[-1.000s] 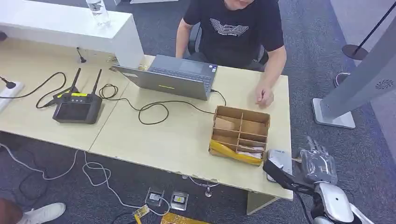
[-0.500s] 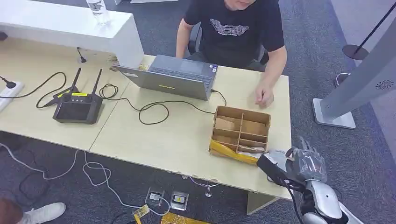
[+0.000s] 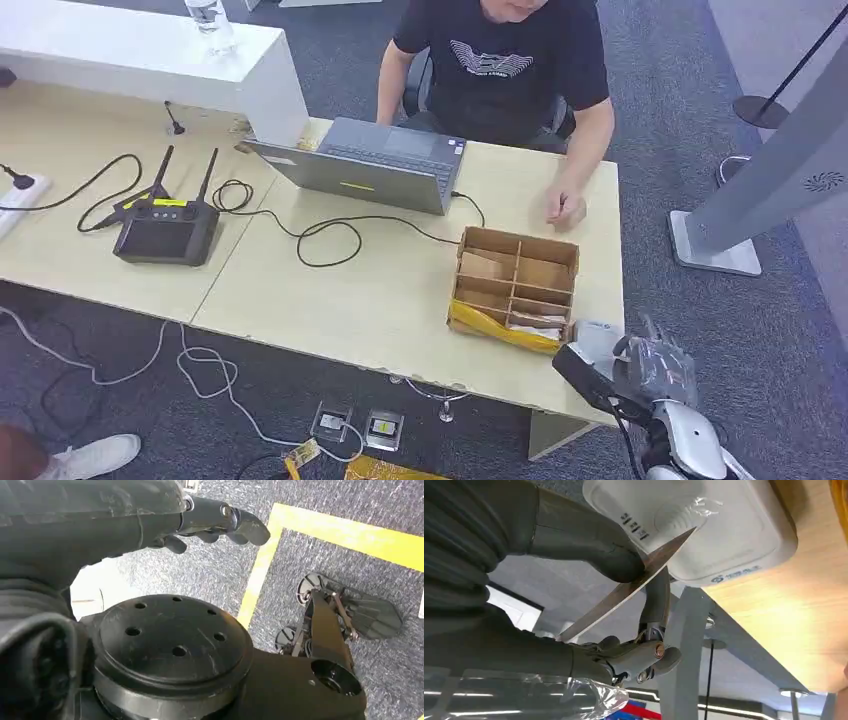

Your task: Pass the card to the sensor for recognition and then transmit it.

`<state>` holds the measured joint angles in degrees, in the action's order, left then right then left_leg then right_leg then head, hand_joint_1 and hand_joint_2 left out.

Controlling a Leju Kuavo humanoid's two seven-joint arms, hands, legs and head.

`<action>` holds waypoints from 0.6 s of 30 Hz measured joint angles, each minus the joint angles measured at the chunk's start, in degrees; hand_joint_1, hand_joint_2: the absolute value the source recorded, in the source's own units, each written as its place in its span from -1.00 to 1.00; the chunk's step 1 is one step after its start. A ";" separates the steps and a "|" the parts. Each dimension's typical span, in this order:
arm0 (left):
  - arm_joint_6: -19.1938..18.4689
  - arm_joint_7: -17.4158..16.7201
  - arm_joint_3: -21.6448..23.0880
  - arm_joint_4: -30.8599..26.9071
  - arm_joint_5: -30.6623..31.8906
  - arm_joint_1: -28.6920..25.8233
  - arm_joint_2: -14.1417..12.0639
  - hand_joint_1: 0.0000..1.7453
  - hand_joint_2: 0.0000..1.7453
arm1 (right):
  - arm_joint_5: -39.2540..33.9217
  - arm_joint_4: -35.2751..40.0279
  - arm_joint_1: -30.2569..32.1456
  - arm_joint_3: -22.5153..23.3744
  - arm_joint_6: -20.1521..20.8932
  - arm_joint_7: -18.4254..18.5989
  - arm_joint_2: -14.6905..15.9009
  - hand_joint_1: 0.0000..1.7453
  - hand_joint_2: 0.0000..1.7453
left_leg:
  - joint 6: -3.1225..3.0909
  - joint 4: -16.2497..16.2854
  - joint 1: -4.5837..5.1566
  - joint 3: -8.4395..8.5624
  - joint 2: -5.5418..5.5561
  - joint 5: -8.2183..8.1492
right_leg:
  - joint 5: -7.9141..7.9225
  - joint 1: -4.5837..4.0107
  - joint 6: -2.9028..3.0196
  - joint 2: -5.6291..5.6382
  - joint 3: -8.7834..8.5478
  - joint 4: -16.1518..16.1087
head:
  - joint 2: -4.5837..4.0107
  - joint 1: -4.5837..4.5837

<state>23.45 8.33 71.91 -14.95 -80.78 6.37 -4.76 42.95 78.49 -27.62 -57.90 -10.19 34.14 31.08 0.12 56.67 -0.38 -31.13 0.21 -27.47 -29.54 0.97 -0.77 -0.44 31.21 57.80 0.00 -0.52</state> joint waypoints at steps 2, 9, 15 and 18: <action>0.02 0.00 0.00 0.00 -0.04 0.00 -0.04 -1.00 -1.00 | 0.19 -0.22 0.11 0.00 0.18 -0.24 -0.18 1.00 1.00 | 0.00 0.00 0.00 0.00 0.00 0.00 | 0.00 0.00 0.00 0.00 0.00 0.00 | 0.00 0.00; 0.48 0.00 0.00 0.00 -0.31 0.00 -0.07 -1.00 -1.00 | 0.35 -1.14 0.11 0.00 1.20 -1.09 -0.83 1.00 1.00 | 0.00 0.00 0.00 0.01 0.00 0.00 | 0.00 0.00 0.00 0.01 -0.01 0.00 | 0.00 0.02; 0.59 -0.15 0.00 -0.02 -0.35 0.00 -0.09 -1.00 -1.00 | 0.39 -1.92 -0.07 0.00 1.38 -1.33 -1.27 1.00 1.00 | 0.00 0.00 0.00 0.03 -0.01 0.00 | 0.00 0.00 0.00 0.01 -0.02 0.00 | 0.00 0.02; 0.70 -0.22 0.00 -0.02 -0.46 0.00 -0.09 -1.00 -1.00 | 0.31 -2.25 -0.09 0.02 1.55 -1.42 -1.51 1.00 1.00 | 0.00 0.00 0.00 0.04 0.00 0.00 | 0.00 0.00 0.00 0.00 -0.04 0.00 | 0.00 0.02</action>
<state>24.15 8.11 71.91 -14.97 -81.24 6.37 -4.85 43.25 76.24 -27.72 -57.88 -8.63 32.72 29.57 0.12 56.67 -0.38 -31.08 0.21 -27.46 -29.54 0.97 -0.77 -0.44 31.17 57.79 0.00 -0.50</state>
